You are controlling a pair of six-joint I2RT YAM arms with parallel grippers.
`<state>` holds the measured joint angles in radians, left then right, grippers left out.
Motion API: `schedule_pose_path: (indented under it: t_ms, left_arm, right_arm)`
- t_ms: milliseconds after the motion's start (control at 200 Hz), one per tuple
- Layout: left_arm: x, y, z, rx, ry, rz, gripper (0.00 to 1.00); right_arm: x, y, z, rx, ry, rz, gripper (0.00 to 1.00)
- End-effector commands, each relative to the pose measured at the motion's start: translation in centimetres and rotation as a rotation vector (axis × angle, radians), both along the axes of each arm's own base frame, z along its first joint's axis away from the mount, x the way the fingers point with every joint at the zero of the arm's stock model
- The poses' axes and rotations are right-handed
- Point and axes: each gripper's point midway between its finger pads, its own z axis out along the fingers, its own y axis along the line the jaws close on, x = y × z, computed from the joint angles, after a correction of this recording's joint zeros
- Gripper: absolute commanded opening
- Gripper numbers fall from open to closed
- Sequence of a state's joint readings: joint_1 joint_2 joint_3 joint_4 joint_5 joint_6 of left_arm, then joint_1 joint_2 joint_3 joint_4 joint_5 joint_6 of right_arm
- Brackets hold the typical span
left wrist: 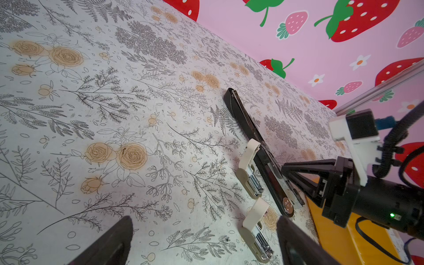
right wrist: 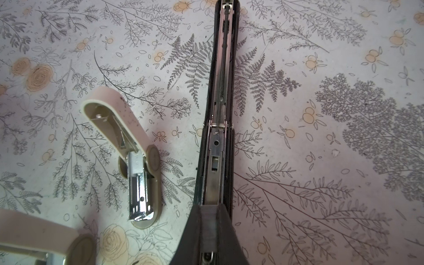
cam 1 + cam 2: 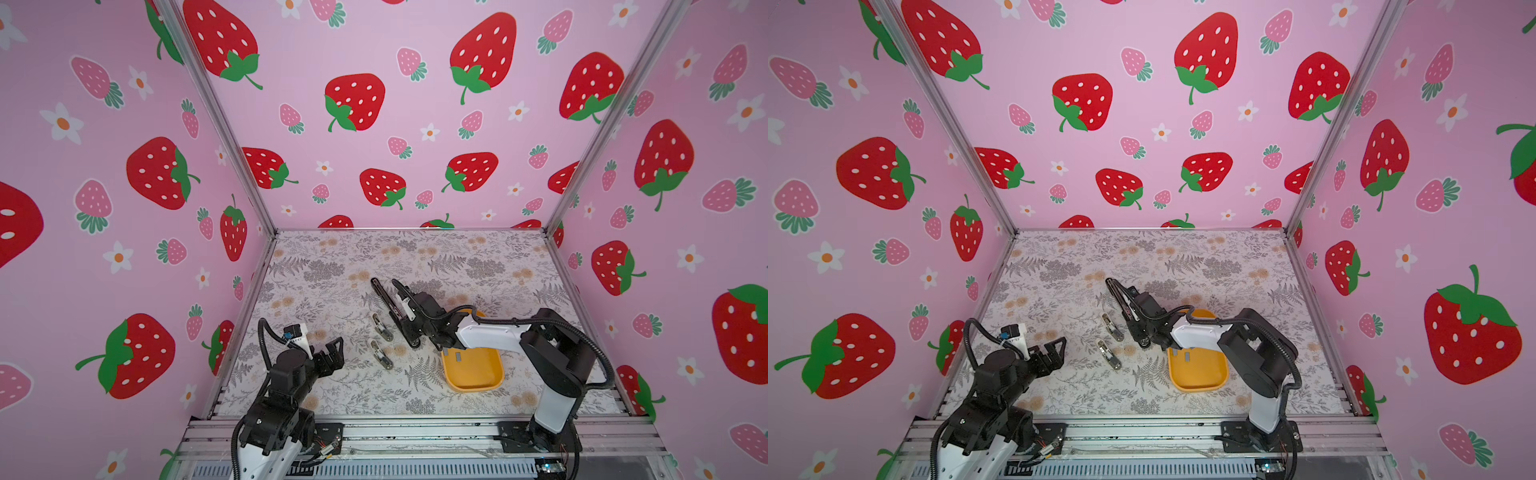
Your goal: Load the staples into the stapler
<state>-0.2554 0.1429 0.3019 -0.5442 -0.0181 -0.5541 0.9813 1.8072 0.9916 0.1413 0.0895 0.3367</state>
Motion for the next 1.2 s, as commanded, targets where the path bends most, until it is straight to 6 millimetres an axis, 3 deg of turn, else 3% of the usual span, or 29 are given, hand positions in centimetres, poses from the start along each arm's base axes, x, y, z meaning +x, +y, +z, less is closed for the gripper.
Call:
schedule_pose_path:
  t_ms: [0,680,1196]
  left_arm:
    - [-0.2,0.2,-0.6,0.001,0.014,0.014,0.99]
    - [-0.1,0.2,-0.6,0.002,0.015,0.015,0.99]
    - [-0.1,0.3,-0.6,0.003,0.016,0.016,0.99]
  right_arm:
    - [0.2,-0.6,-0.3,-0.024,-0.005,-0.015,0.0]
    - [-0.3,-1.5,-0.4,-0.02,-0.002,-0.025,0.0]
    - [-1.8,-2.1,-0.7,-0.027,0.061,-0.015,0.0]
